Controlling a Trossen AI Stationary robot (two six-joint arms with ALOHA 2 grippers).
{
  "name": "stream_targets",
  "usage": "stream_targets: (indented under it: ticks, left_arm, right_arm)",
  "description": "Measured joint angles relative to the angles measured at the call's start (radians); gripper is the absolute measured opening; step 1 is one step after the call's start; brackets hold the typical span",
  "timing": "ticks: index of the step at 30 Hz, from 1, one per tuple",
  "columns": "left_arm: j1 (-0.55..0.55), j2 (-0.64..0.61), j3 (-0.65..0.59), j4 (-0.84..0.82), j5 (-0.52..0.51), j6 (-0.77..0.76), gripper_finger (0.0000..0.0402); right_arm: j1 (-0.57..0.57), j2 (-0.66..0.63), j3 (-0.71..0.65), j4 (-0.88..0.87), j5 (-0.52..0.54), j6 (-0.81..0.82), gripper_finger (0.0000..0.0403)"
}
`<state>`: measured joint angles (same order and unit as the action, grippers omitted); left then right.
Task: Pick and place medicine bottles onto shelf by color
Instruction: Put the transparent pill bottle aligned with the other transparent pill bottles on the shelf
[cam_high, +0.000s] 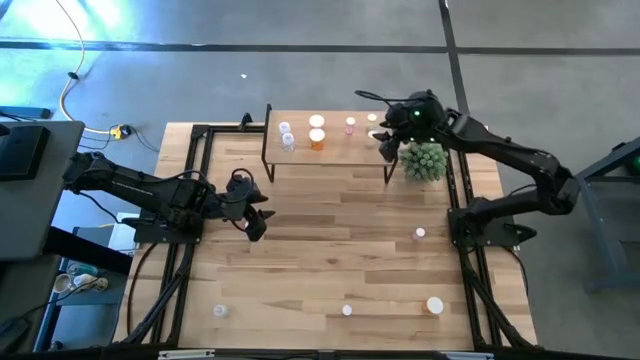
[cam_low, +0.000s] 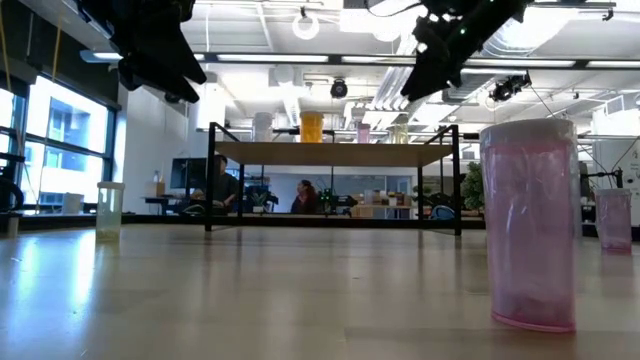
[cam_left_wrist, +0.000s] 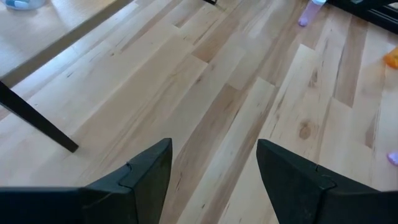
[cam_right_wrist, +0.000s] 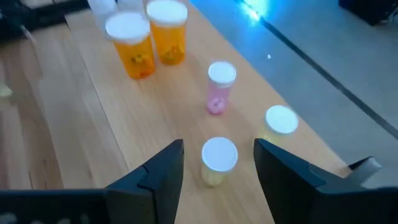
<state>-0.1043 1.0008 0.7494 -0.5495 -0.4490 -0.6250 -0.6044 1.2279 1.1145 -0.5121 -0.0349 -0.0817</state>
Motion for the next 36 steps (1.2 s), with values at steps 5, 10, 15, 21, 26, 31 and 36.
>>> stream_targets:
  ticks: [5,10,15,21,26,31,36]
  left_arm:
    - [-0.02,0.0,0.0,-0.008,0.052,0.006,0.0225]
    - [-0.086,0.0,0.0,-0.03,0.128,0.009,0.0225]
    - [-0.19,0.0,0.0,-0.075,0.152,-0.034,0.0225]
    - [-0.317,0.0,0.0,-0.092,0.145,-0.096,0.0225]
    - [-0.374,0.002,0.0,-0.093,0.083,-0.145,0.0225]
    - [-0.398,0.037,0.0,-0.094,0.043,-0.259,0.0225]
    - [-0.448,0.108,0.0,-0.097,0.135,-0.326,0.0225]
  right_arm:
    - [0.028,-0.067,0.001,-0.037,-0.025,0.058,0.0186]
    - [0.114,-0.125,0.001,-0.139,-0.085,0.099,0.0186]
    - [0.232,-0.144,0.001,-0.195,-0.082,0.135,0.0186]
    - [0.347,-0.144,0.001,-0.162,-0.005,0.165,0.0186]
    - [0.427,-0.144,0.001,-0.113,0.076,0.191,0.0186]
    - [0.497,-0.143,0.001,-0.117,0.142,0.205,0.0186]
    - [0.545,-0.143,0.001,-0.158,0.211,0.205,0.0186]
